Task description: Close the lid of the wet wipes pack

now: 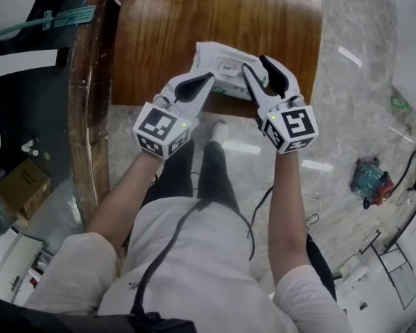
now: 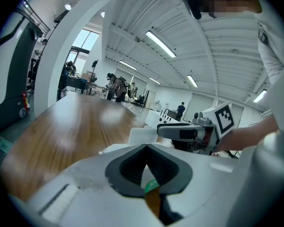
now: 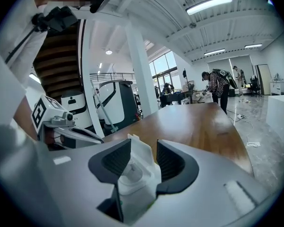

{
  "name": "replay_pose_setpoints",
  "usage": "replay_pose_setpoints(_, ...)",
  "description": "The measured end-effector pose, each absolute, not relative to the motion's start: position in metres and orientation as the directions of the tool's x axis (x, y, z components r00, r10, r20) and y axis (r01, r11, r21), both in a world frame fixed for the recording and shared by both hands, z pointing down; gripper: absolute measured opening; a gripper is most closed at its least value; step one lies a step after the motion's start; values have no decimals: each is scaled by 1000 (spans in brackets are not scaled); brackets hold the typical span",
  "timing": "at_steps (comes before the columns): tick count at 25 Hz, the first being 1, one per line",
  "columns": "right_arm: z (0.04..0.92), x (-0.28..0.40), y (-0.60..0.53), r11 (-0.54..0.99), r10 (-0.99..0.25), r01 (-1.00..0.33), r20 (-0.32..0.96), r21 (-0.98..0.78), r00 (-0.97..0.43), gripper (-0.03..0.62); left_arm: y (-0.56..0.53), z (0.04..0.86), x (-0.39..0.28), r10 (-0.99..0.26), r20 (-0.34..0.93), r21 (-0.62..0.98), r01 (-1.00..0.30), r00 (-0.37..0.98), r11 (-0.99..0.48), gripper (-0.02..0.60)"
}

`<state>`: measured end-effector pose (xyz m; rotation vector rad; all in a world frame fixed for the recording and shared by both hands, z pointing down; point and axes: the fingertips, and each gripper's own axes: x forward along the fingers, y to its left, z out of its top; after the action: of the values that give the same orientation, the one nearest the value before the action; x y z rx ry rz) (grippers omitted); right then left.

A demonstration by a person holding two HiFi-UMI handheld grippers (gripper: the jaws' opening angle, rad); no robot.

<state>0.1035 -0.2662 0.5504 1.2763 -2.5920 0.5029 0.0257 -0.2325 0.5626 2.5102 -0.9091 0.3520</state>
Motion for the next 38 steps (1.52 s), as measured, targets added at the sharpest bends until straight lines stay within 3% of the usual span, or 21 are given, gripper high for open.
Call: replay_pose_setpoints(38,555,76,-236,683,-631,-721,406,-114,-661,167,-215,552,15,-550,370,311,-658,749,-686,5)
